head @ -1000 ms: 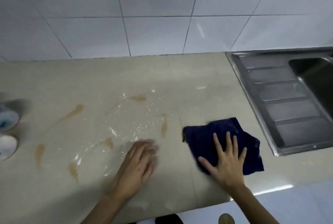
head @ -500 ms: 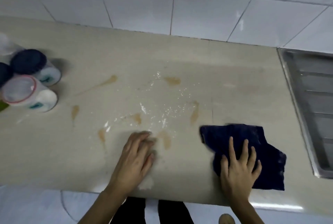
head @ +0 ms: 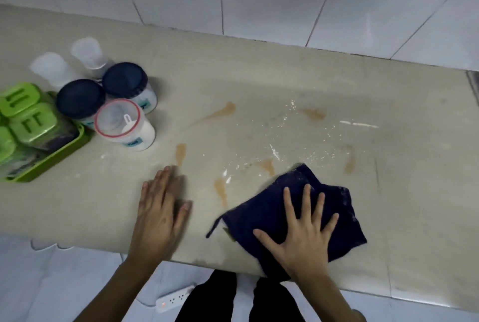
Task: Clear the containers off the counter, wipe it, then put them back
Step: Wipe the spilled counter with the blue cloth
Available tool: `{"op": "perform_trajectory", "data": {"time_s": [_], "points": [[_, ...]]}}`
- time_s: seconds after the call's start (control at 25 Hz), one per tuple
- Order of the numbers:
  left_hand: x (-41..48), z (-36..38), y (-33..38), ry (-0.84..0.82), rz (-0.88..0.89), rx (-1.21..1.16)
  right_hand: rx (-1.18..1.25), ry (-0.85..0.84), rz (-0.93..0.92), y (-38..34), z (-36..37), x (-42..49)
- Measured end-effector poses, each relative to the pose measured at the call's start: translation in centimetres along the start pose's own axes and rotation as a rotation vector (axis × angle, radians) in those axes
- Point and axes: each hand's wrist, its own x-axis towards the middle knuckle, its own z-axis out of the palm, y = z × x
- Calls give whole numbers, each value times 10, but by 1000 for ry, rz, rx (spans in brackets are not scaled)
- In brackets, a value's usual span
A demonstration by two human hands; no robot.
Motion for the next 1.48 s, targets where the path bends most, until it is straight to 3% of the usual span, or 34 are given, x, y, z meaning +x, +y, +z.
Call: {"op": "perform_trajectory", "data": {"time_s": [0.16, 0.28, 0.52, 0.68, 0.8, 0.88, 1.0, 1.08, 1.2, 1.32, 1.4, 1.48], "points": [[10, 2, -33, 6, -41, 21, -150, -69, -48, 7, 4, -12], [8, 1, -40, 42, -83, -5, -122, -71, -74, -3, 5, -22], [9, 2, -42, 56, -202, -12, -122, -43, -459, -101, 9, 26], [10, 2, -44, 32, -201, -7, -129, 18, -269, -55, -17, 100], [12, 1, -43, 50, -217, -36, -177, -2, -205, -25, -24, 98], [12, 1, -42, 47, -227, -53, -208, -44, -342, -52, -16, 74], [12, 0, -44, 35, -241, -31, -264, -42, -805, -113, 5, 62], [12, 2, -43, 16, -246, 1, -262, -13, -960, -144, 4, 94], [12, -1, -42, 15, -265, -16, -248, 52, -876, -145, -10, 156], [13, 1, -40, 44, -267, -30, -181, 60, -568, -99, -26, 196], [13, -1, -41, 43, -270, -48, -155, 79, -404, -88, -26, 181], [13, -3, -42, 24, -276, -47, -203, 56, -429, -102, -13, 142]]}}
